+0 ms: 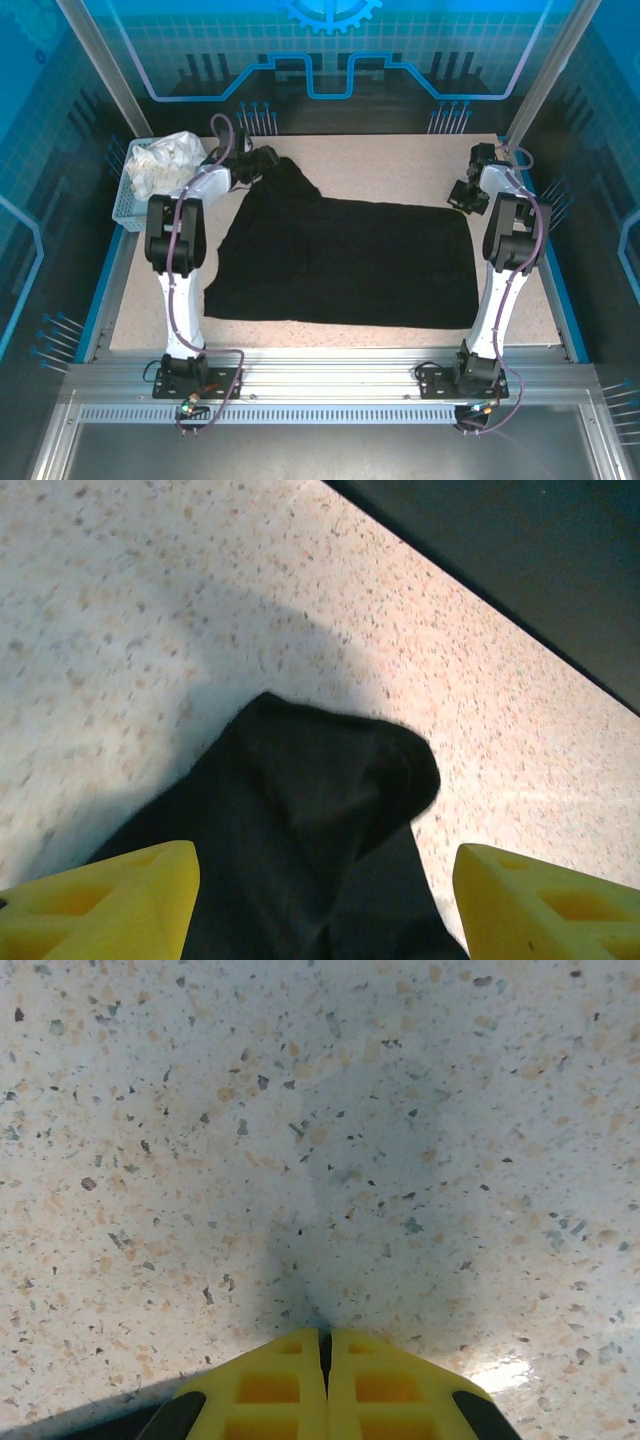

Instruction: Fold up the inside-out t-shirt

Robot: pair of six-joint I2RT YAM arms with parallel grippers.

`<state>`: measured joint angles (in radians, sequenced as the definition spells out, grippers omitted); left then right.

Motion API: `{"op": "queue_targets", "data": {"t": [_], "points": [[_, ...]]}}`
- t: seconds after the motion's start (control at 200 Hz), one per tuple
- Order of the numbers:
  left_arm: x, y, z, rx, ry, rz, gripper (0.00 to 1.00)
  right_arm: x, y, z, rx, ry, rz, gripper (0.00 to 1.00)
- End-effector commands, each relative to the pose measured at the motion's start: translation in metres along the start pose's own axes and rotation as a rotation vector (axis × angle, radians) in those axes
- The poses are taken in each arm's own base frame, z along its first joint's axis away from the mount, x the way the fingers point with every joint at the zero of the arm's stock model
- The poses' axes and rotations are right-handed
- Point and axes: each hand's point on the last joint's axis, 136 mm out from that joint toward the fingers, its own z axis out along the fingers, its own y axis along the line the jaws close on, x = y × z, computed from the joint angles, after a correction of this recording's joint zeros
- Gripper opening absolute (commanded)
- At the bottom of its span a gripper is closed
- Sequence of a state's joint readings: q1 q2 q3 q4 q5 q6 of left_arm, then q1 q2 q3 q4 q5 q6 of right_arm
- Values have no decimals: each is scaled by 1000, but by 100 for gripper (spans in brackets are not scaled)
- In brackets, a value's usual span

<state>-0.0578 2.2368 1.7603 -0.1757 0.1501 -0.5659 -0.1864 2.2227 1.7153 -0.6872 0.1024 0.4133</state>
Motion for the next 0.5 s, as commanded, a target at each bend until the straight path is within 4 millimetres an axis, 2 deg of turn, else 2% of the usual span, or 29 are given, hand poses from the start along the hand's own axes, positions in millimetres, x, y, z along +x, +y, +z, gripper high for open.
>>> {"op": "queue_targets", "data": {"t": [0.0,0.14,0.26,0.36,0.495], "points": [[1,11,14,-39,89,14,69,2,1,-6,-30,3,-14,5],[-10,12,34,-52,103,9,69,0,3,-8,-45,-6,-19,5],[-11,14,49,-52,126,-4,68,1,5,-6,-53,-1,-23,6],[-10,13,56,-43,147,-11,62,2,6,-3,-59,7,-22,6],[-10,11,58,-31,147,-13,50,0,6,-3,-63,1,-23,6]]}}
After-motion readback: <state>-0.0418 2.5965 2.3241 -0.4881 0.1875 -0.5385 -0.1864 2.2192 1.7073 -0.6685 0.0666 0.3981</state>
